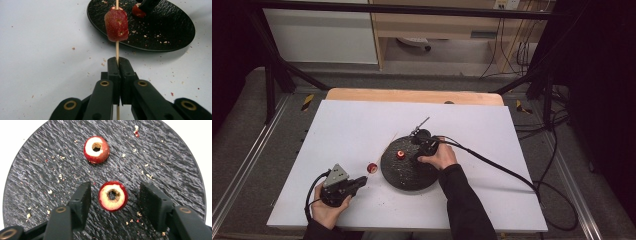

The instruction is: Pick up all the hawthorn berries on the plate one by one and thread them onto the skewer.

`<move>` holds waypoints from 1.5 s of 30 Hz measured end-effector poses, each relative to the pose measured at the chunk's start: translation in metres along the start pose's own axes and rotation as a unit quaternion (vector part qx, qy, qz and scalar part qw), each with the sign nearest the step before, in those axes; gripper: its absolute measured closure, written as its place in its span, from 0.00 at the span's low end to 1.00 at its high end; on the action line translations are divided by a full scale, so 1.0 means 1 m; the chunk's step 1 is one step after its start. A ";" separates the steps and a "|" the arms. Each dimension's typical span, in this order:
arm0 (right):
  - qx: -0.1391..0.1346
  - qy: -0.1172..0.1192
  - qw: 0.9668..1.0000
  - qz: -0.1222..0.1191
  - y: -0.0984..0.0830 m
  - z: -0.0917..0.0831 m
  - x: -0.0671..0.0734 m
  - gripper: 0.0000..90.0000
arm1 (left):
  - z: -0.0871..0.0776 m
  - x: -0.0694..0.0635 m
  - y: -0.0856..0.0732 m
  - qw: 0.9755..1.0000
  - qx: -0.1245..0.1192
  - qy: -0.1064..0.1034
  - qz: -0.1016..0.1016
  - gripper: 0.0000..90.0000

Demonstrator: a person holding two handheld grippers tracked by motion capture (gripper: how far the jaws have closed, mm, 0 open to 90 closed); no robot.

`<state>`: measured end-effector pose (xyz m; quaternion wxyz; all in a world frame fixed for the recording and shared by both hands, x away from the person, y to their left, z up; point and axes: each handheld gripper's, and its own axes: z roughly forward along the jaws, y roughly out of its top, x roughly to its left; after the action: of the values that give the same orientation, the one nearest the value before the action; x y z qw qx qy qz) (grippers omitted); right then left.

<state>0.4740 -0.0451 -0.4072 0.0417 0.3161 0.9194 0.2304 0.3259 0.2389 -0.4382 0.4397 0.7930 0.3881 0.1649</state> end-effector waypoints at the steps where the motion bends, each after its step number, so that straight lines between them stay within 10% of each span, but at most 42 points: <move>1: 0.001 0.001 1.000 0.001 0.000 0.001 0.000 0.53 | 0.000 0.000 0.000 1.000 0.000 0.000 -0.001 0.98; 23: 0.021 0.017 0.999 0.042 0.002 0.004 -0.003 0.68 | -0.001 -0.001 0.000 1.000 0.000 -0.002 0.004 0.98; 45: -0.030 0.016 0.996 0.080 -0.003 -0.030 0.002 0.68 | 0.000 -0.005 0.000 1.000 0.000 -0.004 0.007 0.98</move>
<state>0.4641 -0.0580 -0.3813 0.0182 0.3836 0.8845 0.2650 0.3229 0.2353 -0.4375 0.4402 0.7962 0.3810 0.1646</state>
